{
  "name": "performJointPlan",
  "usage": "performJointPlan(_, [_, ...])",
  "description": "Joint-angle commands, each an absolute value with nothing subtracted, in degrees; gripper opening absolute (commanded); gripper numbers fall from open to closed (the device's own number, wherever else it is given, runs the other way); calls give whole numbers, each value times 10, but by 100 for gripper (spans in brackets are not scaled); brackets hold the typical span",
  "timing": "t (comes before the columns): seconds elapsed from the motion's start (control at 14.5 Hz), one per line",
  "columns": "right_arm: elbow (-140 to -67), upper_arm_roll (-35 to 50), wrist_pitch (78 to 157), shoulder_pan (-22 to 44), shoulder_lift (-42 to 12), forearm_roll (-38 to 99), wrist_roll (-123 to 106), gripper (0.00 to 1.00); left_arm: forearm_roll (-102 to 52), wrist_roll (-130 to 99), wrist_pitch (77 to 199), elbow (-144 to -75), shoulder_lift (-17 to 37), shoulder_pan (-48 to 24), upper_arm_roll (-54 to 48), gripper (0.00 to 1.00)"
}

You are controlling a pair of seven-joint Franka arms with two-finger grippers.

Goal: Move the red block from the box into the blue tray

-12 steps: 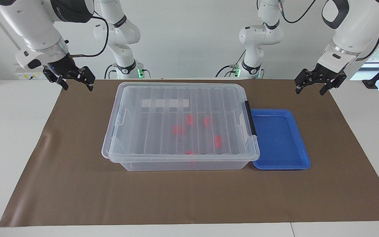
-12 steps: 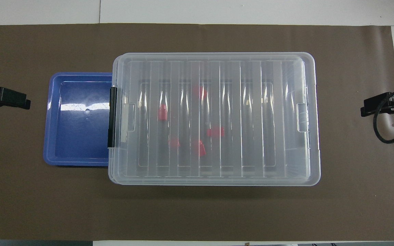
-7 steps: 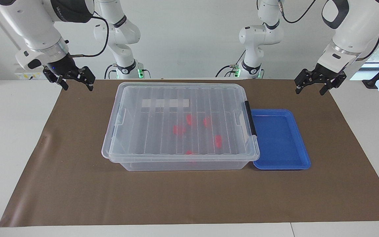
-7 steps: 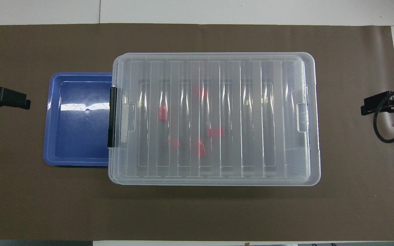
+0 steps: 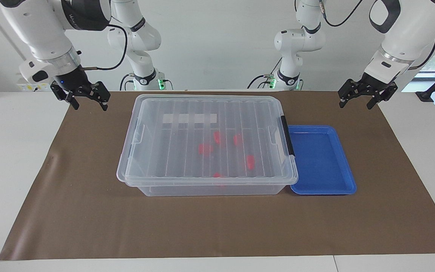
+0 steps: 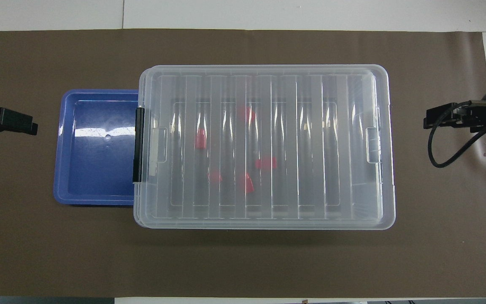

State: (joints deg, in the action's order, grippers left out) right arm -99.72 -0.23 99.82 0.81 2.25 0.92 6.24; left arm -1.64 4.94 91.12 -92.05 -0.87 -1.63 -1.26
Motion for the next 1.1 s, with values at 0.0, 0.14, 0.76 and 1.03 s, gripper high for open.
performJointPlan(0.0, [-1057,0,1067,20,26,18,73,100,-24,56,905,-924,-12,-18,-8,100])
performJointPlan(0.14, [-1079,0,1109,37,15,18,86,100,-24,55,905,-924,-12,-18,-8,100])
performJointPlan(0.76, [-1149,0,1170,37,5,18,88,100,-24,56,905,-924,-12,-18,-8,100])
performJointPlan(1.03, [-1167,-1,1171,30,13,18,71,100,-24,55,905,-924,-12,-18,-8,100])
